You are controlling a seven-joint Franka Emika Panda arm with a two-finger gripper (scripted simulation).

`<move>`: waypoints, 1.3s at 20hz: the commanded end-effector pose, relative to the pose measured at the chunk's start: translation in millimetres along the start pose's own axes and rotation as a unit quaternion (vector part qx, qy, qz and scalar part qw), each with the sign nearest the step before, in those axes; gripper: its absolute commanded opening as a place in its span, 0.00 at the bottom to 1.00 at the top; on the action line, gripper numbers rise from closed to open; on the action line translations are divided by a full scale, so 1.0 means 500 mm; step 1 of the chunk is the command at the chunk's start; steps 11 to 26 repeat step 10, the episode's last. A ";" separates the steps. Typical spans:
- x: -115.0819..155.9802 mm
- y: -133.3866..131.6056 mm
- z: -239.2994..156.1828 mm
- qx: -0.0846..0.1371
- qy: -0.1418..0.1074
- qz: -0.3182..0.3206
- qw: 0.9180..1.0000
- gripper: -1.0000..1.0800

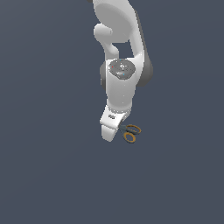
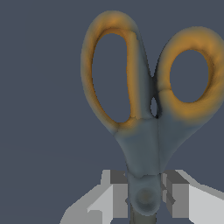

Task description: Pick up the object and move it to a goal position.

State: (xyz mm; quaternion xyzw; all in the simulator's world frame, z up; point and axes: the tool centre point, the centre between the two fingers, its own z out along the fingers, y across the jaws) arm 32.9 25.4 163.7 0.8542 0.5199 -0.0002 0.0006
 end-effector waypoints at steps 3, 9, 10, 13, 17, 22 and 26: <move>0.005 -0.009 -0.030 0.000 0.000 0.000 1.000 0.00; 0.006 -0.007 -0.031 0.000 0.000 0.001 1.000 0.00; 0.006 -0.006 -0.031 0.000 0.000 0.001 1.000 0.00; 0.006 -0.006 -0.031 0.000 0.000 0.001 1.000 0.00; 0.006 -0.006 -0.031 0.000 0.000 0.001 1.000 0.00; 0.006 -0.006 -0.031 0.000 0.000 0.001 1.000 0.00; 0.006 -0.006 -0.031 0.000 0.000 0.001 1.000 0.00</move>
